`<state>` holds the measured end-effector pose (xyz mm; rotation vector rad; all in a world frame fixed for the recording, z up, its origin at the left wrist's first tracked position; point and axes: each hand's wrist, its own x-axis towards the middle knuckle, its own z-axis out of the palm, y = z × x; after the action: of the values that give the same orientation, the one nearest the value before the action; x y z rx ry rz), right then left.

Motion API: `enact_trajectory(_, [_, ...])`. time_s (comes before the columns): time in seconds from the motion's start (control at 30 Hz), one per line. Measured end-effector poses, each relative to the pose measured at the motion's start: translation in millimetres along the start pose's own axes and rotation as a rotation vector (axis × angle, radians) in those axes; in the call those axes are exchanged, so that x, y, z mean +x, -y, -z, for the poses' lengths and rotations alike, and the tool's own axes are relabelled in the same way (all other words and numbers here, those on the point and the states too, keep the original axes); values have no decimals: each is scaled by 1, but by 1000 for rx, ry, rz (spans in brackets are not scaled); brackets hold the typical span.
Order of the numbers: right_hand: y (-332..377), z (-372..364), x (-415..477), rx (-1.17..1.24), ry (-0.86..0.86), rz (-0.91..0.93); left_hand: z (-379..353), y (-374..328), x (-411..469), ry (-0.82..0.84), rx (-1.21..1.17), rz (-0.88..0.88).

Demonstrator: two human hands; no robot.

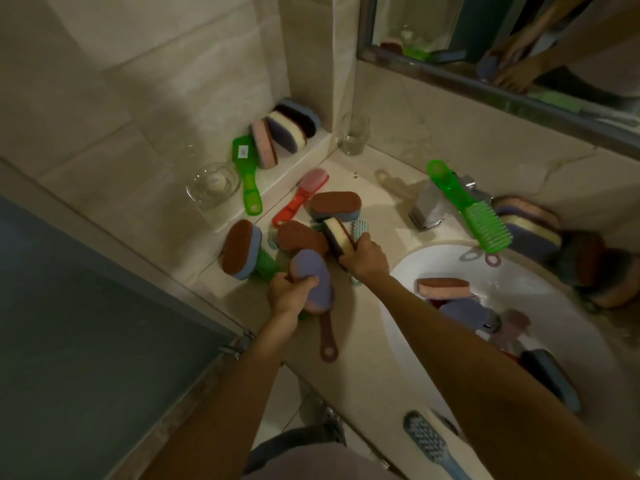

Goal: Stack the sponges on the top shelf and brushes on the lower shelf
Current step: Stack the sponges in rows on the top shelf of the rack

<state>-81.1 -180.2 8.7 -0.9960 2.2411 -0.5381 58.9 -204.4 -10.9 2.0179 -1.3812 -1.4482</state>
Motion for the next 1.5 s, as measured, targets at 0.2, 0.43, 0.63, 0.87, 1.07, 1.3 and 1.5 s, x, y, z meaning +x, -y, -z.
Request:
enact_trajectory(0.2, [4,-1,-2,130,-110,65,19,-31,-19,-46,-327,-20])
enact_trajectory(0.43, [6,54,-32,420,-397,198,16,-87,-30,146,-614,-110])
enact_trajectory(0.63, [-3,150,-75,363,-713,265,-21,-168,-84,451,-598,-241])
enact_trajectory(0.87, [-44,254,-146,273,-1025,248,-77,-240,-181,832,-499,-391])
enact_trajectory(1.07, [-121,336,-216,161,-1241,125,-148,-279,-289,1036,-367,-388])
enact_trajectory(1.3, [-217,412,-272,137,-1324,12,-228,-296,-401,1058,-198,-544])
enact_trajectory(1.5, [-297,463,-271,230,-1255,-183,-292,-320,-442,1077,-211,-447])
